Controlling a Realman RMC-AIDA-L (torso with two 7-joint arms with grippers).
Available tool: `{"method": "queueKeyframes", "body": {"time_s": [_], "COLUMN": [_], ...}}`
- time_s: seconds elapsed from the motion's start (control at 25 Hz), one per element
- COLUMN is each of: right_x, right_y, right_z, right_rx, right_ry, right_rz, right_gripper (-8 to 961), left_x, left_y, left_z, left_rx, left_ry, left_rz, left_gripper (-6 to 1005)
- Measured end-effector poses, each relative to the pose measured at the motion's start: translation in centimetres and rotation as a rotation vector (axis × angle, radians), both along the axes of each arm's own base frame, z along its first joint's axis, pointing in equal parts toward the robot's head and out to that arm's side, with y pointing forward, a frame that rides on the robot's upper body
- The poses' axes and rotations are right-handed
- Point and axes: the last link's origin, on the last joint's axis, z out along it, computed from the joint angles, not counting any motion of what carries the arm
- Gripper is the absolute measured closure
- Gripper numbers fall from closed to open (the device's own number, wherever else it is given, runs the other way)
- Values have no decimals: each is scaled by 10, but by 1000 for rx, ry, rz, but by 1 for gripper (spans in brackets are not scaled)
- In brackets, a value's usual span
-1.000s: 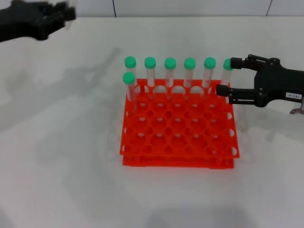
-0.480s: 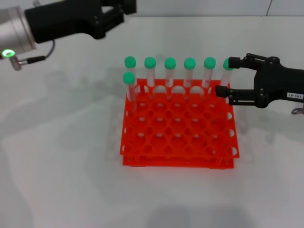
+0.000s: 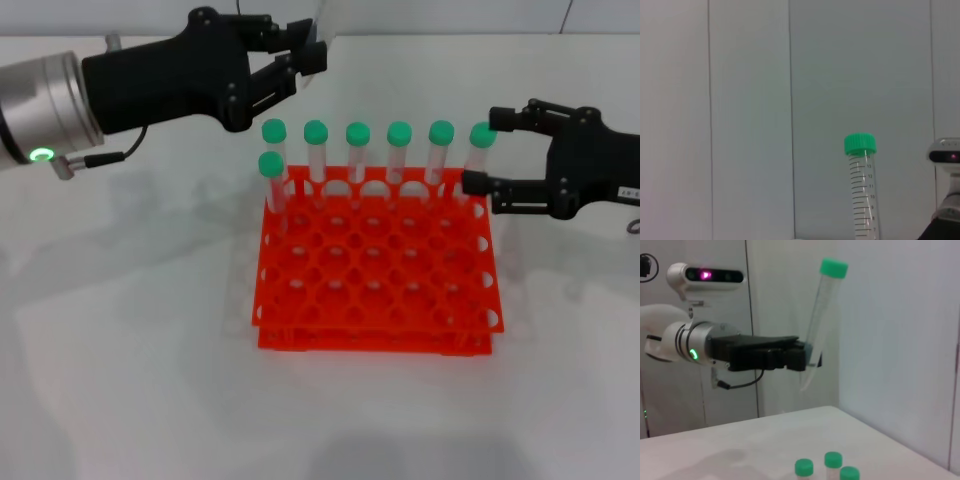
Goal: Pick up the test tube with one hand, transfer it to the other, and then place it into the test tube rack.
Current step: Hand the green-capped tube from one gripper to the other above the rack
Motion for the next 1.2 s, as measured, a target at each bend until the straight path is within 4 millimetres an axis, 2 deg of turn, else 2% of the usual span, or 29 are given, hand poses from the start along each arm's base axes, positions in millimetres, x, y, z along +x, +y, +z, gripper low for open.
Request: {"method": "queueKeyframes", "body": {"time_s": [0.56, 1.2], "right_x": [-10, -24], "right_y": [7, 14], "right_z": [13, 14], "right_rx": [45, 60], "right_ry": [30, 29], "right_rz": [29, 68], "right_gripper": [93, 93], "left_x": [-10, -1], "left_y": [7, 10], "left_z": [-18, -46], "left_rx": [-12, -96], "left_ry": [48, 140], "left_rz": [92, 99], "left_gripper": [795, 792]}}
